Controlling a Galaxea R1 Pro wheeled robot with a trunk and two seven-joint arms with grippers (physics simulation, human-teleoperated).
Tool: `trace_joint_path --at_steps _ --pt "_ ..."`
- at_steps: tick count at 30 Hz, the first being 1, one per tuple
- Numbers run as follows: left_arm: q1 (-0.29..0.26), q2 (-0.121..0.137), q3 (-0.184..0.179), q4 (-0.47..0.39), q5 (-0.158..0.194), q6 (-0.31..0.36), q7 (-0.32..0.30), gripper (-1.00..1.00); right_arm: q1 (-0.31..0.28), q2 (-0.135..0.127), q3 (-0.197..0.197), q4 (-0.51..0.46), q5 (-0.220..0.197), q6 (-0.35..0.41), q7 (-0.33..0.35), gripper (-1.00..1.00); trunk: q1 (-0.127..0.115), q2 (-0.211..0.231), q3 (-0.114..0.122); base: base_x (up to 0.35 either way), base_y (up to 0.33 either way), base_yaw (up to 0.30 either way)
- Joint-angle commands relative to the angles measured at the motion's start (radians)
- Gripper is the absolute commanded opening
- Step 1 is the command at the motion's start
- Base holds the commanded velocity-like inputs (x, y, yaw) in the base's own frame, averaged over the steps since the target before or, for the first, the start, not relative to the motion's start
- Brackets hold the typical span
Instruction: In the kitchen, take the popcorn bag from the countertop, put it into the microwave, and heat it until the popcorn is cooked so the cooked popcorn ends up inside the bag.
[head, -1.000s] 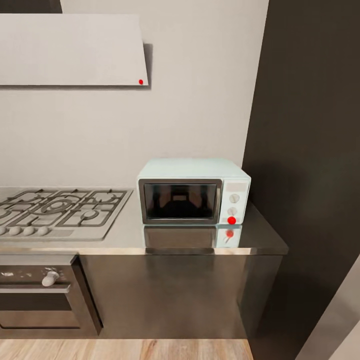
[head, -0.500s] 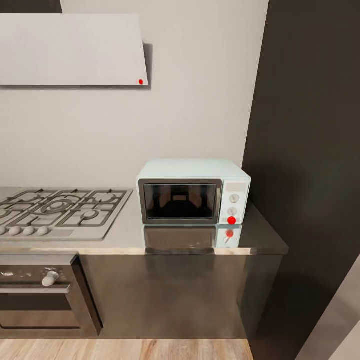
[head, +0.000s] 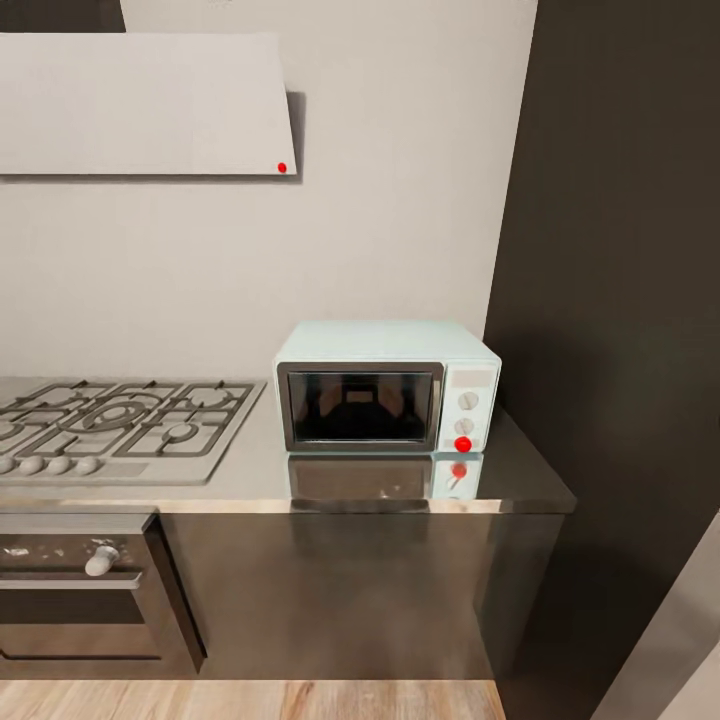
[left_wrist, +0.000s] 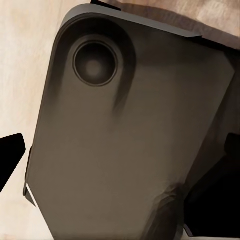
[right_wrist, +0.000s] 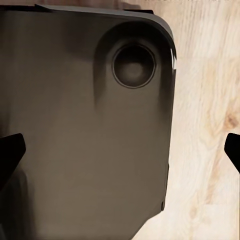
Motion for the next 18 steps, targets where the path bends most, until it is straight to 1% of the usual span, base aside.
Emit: trace_joint_path --at_steps 1,4,9,10,11,13,14,17,18 --pt "0.0 0.0 0.006 0.0 0.001 -0.001 0.001 1.0 0.0 -0.001 0.0 0.0 0.001 -0.004 0.0 1.0 0.0 0.0 -0.001 0.0 0.0 0.0" --pt "0.0 0.001 0.006 0.0 0.001 0.0 0.001 1.0 0.0 -0.001 -0.001 0.0 0.007 -0.005 0.009 1.0 0.0 0.0 -0.001 0.0 0.0 0.0" --pt "0.0 0.001 0.006 0.001 0.001 -0.001 0.001 1.0 0.0 -0.004 -0.001 -0.006 0.009 -0.004 0.005 1.0 0.0 0.0 -0.001 0.0 0.0 0.0" --pt "0.0 0.001 0.006 0.001 0.003 0.0 0.001 1.0 0.0 -0.008 0.001 -0.294 0.011 0.03 0.009 1.0 0.0 0.0 -0.001 0.0 0.0 0.0" --pt "0.0 0.001 0.006 0.001 0.003 0.0 0.001 1.0 0.0 -0.008 0.006 -0.371 0.021 0.069 0.01 1.0 0.0 0.0 -0.001 0.0 0.0 0.0" --pt "0.0 0.001 0.006 0.001 0.002 0.0 0.001 1.0 0.0 -0.004 0.029 -0.556 0.059 0.198 0.013 1.0 0.0 0.0 -0.001 0.0 0.0 0.0" --pt "0.0 0.001 0.006 0.001 0.002 0.0 0.001 1.0 0.0 -0.003 0.034 -0.63 0.068 0.25 0.014 1.0 0.0 0.0 -0.001 0.0 0.0 0.0" --pt "0.0 0.0 0.006 0.001 0.001 0.0 0.001 1.0 0.0 0.0 0.041 -0.858 0.078 0.424 0.016 1.0 0.0 0.0 -0.001 0.0 0.0 0.0" --pt "0.0 0.0 0.006 0.001 0.001 0.0 0.001 1.0 0.0 0.004 0.043 -0.972 0.08 0.506 0.017 1.0 0.0 0.0 -0.001 0.0 0.0 0.0"
